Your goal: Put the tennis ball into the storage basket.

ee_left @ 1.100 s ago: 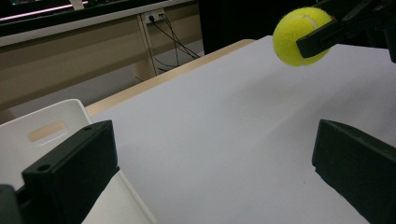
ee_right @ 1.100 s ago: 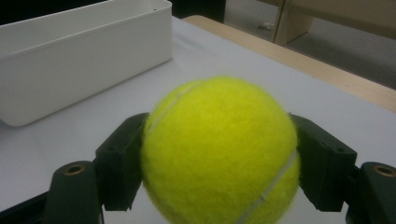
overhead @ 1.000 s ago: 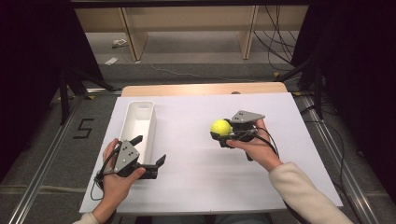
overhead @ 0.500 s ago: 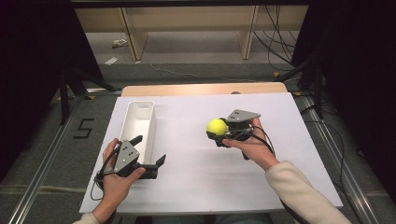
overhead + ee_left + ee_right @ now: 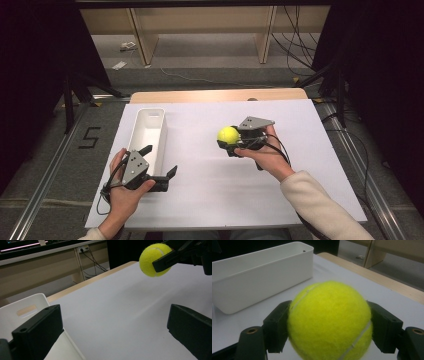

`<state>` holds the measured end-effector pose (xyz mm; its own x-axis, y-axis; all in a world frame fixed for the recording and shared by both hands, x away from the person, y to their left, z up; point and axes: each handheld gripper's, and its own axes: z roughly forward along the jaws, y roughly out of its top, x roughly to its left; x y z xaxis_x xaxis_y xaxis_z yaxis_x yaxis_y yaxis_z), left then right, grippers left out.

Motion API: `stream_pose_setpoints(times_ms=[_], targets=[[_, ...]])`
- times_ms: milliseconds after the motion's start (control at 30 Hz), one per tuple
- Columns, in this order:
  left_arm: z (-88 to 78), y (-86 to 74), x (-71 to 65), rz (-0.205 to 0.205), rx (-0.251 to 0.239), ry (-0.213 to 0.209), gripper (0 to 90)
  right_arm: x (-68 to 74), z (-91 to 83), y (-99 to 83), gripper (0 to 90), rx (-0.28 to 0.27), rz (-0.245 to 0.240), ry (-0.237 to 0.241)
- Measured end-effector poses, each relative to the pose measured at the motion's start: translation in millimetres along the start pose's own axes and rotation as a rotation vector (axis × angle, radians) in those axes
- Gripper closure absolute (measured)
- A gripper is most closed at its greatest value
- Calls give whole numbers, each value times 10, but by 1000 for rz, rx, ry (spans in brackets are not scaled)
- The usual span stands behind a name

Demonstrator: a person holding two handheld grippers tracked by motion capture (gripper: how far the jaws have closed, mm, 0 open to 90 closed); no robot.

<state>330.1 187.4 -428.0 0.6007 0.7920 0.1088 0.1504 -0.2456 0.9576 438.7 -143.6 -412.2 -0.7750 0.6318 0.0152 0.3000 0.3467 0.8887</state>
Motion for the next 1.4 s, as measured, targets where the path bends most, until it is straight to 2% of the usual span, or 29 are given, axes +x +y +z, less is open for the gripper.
stream_pose_setpoints(times_ms=[933,1400], targets=[[-10,11,-8,3,-7,-2,0,96,133,149,273,-18,-7,27],[-9,11,-10,1,-6,-3,0,110,166,167,273,-18,-4,31]])
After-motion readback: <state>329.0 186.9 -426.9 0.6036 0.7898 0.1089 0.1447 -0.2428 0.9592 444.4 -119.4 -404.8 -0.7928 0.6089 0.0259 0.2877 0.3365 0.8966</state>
